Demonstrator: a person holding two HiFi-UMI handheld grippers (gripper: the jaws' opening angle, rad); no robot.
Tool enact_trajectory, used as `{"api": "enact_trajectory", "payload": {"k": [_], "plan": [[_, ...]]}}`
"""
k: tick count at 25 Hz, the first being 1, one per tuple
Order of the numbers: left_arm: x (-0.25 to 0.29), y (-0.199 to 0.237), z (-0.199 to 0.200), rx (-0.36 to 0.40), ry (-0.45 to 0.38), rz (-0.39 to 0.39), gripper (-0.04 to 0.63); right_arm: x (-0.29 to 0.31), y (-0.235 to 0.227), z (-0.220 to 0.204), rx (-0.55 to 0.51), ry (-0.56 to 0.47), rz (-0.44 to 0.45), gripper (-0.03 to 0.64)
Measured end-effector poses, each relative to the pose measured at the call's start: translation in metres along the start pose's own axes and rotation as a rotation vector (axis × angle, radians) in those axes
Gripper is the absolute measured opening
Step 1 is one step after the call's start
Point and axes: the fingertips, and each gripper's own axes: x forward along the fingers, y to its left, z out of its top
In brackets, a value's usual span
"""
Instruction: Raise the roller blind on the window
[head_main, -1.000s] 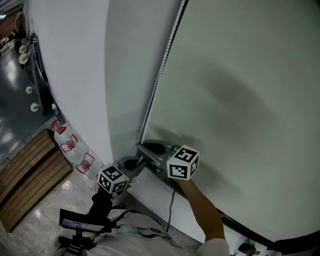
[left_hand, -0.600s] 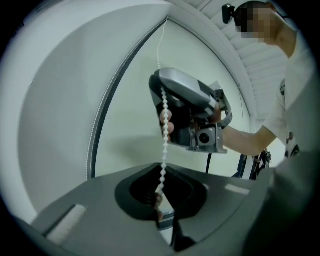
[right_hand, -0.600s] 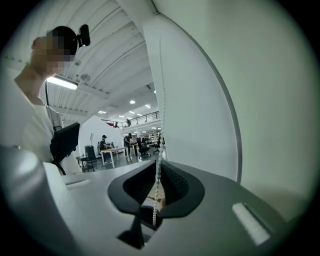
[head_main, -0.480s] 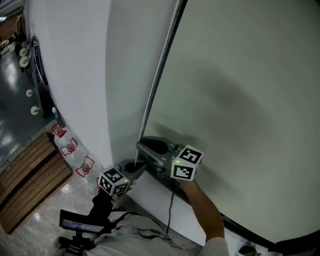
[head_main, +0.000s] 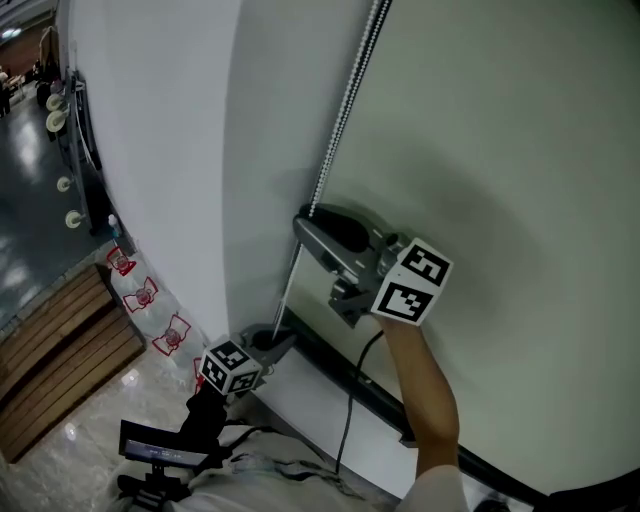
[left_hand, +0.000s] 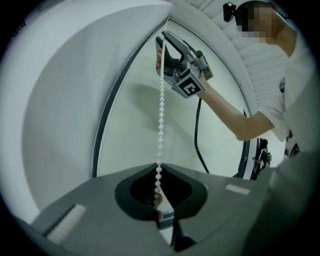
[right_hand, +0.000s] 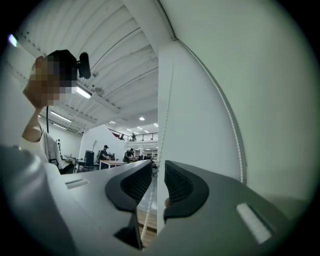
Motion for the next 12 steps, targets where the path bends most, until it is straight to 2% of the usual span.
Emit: {"api": "enact_trajectory", "payload": {"k": [12], "plan": [[0.0,-0.001,-0.002,-0.01,0.001,0.0,-0.002,0.016,-0.013,0.091,-0.072,-0.107,0.027,0.071]]}}
